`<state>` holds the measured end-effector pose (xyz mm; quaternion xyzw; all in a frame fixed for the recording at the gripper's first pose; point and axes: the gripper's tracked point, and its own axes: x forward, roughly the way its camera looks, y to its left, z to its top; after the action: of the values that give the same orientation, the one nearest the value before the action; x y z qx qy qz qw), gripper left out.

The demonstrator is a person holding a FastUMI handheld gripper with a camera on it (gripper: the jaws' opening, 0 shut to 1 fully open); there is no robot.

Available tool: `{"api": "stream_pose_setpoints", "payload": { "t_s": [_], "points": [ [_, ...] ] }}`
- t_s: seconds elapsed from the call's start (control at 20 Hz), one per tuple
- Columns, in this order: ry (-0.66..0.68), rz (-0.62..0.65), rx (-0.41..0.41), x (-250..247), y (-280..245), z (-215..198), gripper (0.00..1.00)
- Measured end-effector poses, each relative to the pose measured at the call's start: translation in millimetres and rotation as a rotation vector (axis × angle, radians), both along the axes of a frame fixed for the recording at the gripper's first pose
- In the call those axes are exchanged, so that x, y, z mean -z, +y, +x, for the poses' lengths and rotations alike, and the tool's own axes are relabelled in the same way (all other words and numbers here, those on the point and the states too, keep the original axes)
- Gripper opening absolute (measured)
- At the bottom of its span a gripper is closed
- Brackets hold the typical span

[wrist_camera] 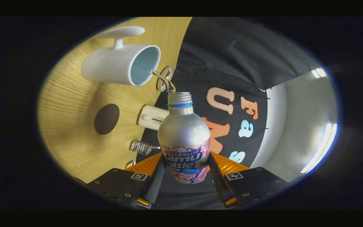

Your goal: Take the bottle from table, then pour the juice into the cup, finally place the bottle on the coaster

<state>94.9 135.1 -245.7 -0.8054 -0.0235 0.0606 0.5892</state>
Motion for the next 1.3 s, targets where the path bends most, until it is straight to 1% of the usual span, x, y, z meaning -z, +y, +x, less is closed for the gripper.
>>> {"api": "stream_pose_setpoints", "payload": {
  "t_s": [0.3,0.9,1.3],
  "points": [
    [-0.014,-0.030,-0.012,-2,-1,6,0.73],
    [-0.071,-0.102,-0.068,-11,6,11,0.73],
    [-0.072,-0.138,-0.134,-4,23,7,0.73]
  ]
}}
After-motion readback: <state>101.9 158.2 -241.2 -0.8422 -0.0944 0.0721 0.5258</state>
